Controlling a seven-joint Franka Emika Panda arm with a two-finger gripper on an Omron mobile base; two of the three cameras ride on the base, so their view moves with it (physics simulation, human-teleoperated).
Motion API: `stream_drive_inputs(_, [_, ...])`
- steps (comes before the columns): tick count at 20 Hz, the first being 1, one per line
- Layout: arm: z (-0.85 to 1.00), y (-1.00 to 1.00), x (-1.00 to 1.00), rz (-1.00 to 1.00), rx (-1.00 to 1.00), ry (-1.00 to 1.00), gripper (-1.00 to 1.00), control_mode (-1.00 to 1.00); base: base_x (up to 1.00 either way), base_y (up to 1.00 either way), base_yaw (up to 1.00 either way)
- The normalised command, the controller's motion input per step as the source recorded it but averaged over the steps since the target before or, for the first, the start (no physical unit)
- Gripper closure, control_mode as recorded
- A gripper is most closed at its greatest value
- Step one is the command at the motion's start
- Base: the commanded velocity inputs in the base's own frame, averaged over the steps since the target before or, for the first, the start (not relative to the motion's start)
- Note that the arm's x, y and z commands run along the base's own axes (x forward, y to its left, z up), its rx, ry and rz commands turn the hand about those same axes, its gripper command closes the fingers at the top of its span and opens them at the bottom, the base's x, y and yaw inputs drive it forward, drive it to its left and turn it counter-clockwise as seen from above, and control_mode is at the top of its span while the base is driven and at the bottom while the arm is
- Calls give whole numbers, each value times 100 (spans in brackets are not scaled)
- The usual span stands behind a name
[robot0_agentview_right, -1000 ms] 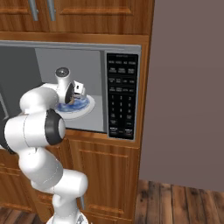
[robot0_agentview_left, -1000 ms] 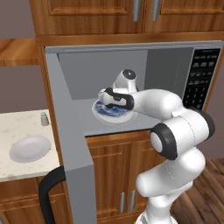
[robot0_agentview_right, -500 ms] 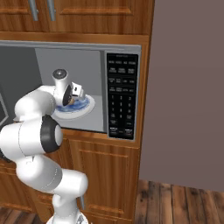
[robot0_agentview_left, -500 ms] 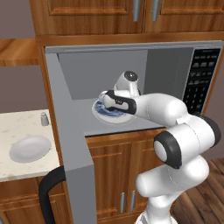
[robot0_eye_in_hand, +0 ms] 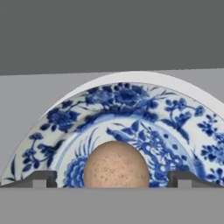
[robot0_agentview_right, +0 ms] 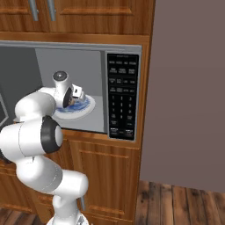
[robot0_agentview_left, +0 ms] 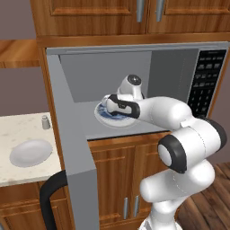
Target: Pick the egg from the microwave and place it on plate located on the counter.
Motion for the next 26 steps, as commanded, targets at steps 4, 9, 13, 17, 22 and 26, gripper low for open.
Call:
stream_drive_inputs(4, [-13,0,0,0,0,0,100,-100,0,0,0])
stream_drive_inputs(9, [-3,0,0,0,0,0,100,-100,0,0,0])
stream_drive_inputs(13, [0,0,-3,0,0,0,100,-100,0,0,0])
stream_drive_inputs(17, [22,-10,-65,0,0,-1,100,-100,0,0,0])
stream_drive_inputs(22, [65,-11,-98,0,0,1,100,-100,0,0,0])
stream_drive_inputs(26, [89,0,-93,0,-2,16,100,-100,0,0,0])
